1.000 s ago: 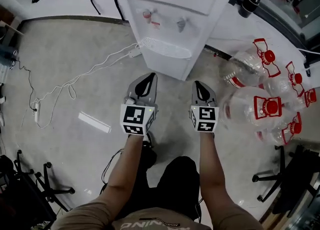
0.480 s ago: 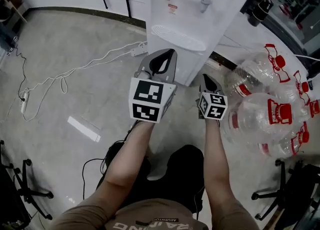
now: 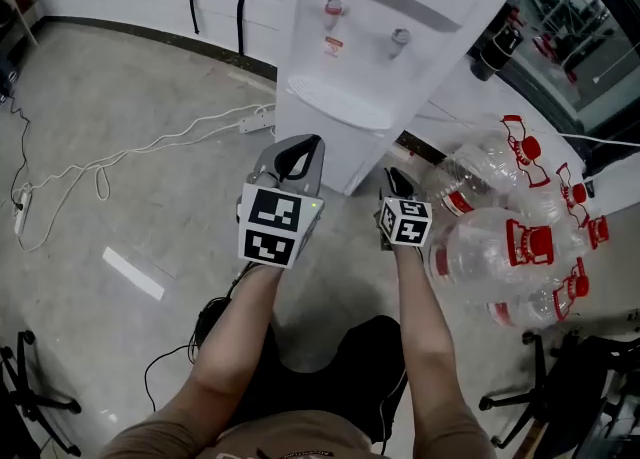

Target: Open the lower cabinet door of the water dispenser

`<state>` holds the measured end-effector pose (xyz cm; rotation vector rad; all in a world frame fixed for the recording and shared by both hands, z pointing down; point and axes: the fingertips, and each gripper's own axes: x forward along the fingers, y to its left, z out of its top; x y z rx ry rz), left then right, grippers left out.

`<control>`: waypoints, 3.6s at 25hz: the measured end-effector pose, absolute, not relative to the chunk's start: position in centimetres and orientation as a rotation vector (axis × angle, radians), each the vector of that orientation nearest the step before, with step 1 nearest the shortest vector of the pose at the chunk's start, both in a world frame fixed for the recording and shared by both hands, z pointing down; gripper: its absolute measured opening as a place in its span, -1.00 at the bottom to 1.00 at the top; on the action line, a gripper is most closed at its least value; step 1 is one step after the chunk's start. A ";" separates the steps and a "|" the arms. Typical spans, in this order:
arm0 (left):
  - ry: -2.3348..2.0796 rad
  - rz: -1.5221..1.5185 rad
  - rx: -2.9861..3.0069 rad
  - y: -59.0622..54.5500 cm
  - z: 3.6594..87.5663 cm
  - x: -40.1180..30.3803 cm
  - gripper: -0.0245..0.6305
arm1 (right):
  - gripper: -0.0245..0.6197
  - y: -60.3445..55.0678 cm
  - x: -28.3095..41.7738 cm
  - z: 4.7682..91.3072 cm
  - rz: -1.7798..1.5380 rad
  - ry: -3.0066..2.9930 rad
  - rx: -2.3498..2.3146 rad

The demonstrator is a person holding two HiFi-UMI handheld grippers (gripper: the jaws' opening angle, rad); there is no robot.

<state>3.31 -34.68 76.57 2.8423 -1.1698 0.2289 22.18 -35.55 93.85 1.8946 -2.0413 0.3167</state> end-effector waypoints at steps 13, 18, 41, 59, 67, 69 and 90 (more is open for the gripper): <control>-1.055 0.294 2.885 -34.8 76.4 6.1 -0.92 | -0.16 -42.1 21.6 95.8 0.297 -2.079 1.830; -1.062 0.309 2.885 -35.3 76.5 5.8 -0.92 | -0.11 -42.6 21.6 95.9 0.321 -2.125 1.835; -1.026 0.342 2.913 -36.0 77.2 5.8 -0.92 | -0.12 -39.5 19.7 96.0 0.360 -2.051 1.840; -1.132 0.337 2.843 -37.7 77.5 2.1 -0.92 | -0.48 -30.2 9.2 95.1 0.336 -2.285 1.483; -1.151 0.352 2.852 -37.3 77.1 1.2 -0.92 | -0.52 -30.4 7.5 94.7 0.283 -2.346 1.335; -1.165 0.357 2.852 -37.4 77.0 1.0 -0.92 | -0.53 -30.3 6.5 94.7 0.285 -2.363 1.308; -1.505 0.452 2.687 -37.6 76.5 -11.0 -0.92 | -0.78 -31.4 -9.7 94.9 0.273 -2.569 1.076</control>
